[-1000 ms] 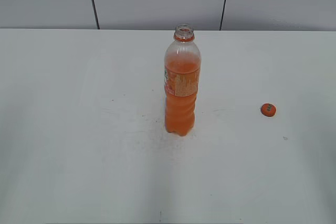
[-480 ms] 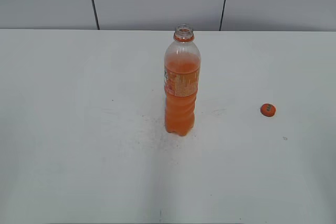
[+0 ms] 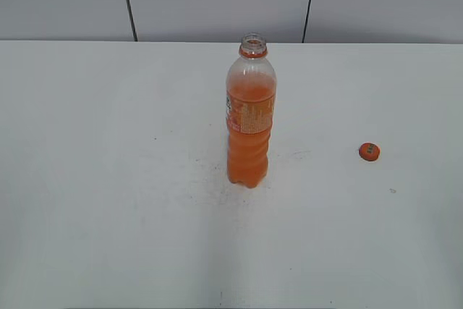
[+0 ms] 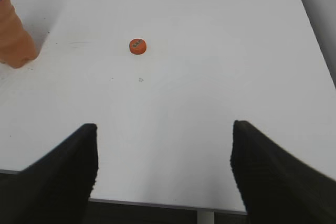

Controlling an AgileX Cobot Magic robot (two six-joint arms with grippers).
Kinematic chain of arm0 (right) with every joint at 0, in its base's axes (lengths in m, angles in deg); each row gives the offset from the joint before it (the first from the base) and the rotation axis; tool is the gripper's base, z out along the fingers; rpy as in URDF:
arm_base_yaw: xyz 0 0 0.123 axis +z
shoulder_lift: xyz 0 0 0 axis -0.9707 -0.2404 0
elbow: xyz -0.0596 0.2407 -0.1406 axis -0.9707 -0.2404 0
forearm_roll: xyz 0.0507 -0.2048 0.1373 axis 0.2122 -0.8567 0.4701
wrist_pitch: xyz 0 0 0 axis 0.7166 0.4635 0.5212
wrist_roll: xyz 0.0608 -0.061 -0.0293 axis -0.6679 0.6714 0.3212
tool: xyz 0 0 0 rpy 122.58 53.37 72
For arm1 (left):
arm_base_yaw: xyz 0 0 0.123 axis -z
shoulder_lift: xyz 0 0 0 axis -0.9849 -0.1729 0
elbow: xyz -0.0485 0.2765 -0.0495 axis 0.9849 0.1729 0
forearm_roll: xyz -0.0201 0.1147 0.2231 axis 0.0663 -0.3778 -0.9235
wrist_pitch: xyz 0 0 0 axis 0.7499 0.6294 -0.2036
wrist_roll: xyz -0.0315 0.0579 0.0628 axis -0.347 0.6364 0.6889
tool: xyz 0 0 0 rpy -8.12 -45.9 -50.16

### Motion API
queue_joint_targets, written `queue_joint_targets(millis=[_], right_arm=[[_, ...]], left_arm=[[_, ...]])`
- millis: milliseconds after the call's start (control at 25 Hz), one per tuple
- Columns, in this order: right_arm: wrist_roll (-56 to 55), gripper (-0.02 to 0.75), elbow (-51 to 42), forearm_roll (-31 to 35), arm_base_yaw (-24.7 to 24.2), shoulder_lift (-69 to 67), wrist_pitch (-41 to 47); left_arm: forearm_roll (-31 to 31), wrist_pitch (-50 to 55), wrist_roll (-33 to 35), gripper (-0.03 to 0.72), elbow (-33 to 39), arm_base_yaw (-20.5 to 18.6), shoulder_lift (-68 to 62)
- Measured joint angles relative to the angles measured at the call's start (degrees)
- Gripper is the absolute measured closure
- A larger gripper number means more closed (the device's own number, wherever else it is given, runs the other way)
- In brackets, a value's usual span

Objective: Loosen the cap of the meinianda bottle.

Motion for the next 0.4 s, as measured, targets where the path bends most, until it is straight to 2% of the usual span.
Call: queue_joint_targets(millis=[400], right_arm=[[-0.1, 0.146, -0.1, 0.1, 0.0, 0.0, 0.0]], left_arm=[[0.0, 0.0, 0.0, 0.305, 0.0, 0.0, 0.0]])
